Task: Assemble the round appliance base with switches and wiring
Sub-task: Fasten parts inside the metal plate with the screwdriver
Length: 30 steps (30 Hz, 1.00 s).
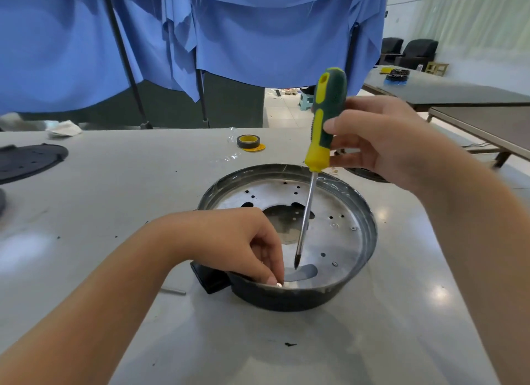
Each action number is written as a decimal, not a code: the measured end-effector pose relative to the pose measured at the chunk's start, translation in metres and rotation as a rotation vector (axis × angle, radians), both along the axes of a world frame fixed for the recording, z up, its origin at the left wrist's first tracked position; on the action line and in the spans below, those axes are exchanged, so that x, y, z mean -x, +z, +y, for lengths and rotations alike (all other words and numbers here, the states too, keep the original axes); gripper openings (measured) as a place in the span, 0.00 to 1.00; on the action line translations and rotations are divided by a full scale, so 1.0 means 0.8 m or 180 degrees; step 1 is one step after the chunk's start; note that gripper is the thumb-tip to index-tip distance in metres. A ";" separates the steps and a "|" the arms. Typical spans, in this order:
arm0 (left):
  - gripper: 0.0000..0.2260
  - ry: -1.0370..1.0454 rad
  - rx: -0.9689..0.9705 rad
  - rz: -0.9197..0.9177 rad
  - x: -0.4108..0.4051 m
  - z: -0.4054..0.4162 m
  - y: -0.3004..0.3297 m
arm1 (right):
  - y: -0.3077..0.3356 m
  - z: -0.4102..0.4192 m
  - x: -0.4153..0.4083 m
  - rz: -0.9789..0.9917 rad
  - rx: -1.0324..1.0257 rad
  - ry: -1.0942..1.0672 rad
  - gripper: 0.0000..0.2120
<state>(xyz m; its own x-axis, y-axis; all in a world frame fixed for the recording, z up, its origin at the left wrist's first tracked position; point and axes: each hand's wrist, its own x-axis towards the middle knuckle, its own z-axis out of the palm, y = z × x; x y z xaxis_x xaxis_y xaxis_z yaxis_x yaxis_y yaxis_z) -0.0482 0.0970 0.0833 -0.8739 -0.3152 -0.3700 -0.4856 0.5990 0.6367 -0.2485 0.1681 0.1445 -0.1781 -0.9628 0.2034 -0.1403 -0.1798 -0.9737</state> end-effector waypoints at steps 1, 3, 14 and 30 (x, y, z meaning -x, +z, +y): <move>0.02 0.0009 -0.0039 -0.0015 0.000 -0.002 0.001 | 0.001 0.000 -0.005 0.0000 0.0104 0.0122 0.10; 0.03 0.0030 -0.0080 -0.0042 -0.001 -0.005 0.001 | 0.001 -0.002 -0.013 -0.0018 0.0307 0.0362 0.12; 0.08 0.0057 -0.0229 -0.0051 0.002 -0.008 0.000 | -0.025 -0.005 -0.028 0.0367 0.0430 0.0619 0.18; 0.06 0.0016 -0.0194 -0.0023 0.001 -0.009 -0.004 | -0.029 0.000 -0.034 0.0338 0.0537 0.0585 0.17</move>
